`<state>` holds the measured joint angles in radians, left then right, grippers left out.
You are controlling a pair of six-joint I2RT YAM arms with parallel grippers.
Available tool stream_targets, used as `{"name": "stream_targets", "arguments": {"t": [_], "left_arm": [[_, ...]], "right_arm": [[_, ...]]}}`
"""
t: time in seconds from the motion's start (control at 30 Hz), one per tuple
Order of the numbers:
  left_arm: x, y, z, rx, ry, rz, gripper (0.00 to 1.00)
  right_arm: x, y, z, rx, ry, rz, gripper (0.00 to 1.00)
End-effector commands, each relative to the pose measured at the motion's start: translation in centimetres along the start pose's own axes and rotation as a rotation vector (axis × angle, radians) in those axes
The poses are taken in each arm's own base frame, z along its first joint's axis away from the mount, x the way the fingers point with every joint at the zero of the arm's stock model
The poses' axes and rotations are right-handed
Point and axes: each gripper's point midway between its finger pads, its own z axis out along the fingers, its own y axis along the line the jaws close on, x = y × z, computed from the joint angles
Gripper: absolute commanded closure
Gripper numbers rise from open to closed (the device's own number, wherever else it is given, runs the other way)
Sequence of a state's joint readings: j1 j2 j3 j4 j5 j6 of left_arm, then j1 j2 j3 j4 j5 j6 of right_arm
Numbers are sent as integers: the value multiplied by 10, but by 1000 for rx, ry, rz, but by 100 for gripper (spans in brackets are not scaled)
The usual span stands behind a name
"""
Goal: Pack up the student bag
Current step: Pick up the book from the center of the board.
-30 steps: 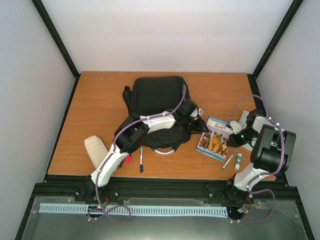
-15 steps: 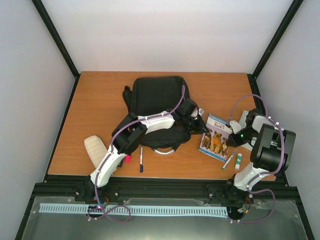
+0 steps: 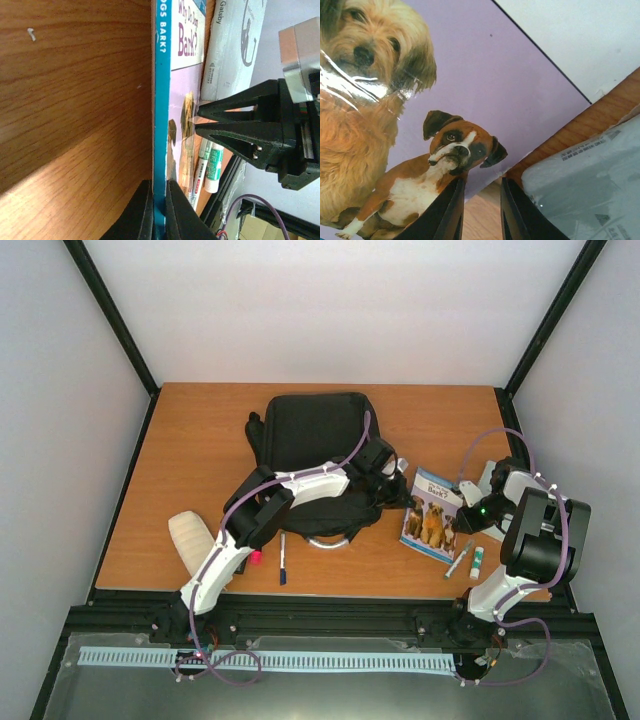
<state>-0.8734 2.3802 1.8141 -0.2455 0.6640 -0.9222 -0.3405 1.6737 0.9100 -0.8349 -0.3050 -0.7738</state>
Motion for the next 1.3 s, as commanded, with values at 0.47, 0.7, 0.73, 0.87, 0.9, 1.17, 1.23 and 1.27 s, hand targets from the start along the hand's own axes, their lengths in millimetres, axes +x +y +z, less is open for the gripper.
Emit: {"name": "stream_targets", "arguments": {"t": [0.47, 0.7, 0.73, 0.87, 0.9, 1.17, 1.23, 1.27], "left_arm": [[14, -52, 4, 59, 42, 96, 98], [6, -41, -24, -49, -14, 119, 99], [4, -41, -32, -56, -26, 131, 99], [-3, -36, -65, -91, -72, 169, 99], [-4, -36, -73, -94, -79, 184, 99], [11, -39, -133, -123, -113, 266, 99], [12, -49, -155, -108, -145, 293, 99], [11, -53, -164, -100, -164, 301, 99]], "right_arm": [[10, 5, 33, -25, 46, 8, 78], [0, 6, 15, -5, 4, -3, 77], [-5, 8, 8, -5, -13, -9, 75], [-28, 16, -23, -24, -104, -17, 72], [-34, 20, -29, -41, -129, -14, 71], [-76, 50, -74, -183, -326, -3, 55], [-87, 62, -90, -226, -399, -34, 47], [-93, 69, -99, -254, -440, -50, 43]]}}
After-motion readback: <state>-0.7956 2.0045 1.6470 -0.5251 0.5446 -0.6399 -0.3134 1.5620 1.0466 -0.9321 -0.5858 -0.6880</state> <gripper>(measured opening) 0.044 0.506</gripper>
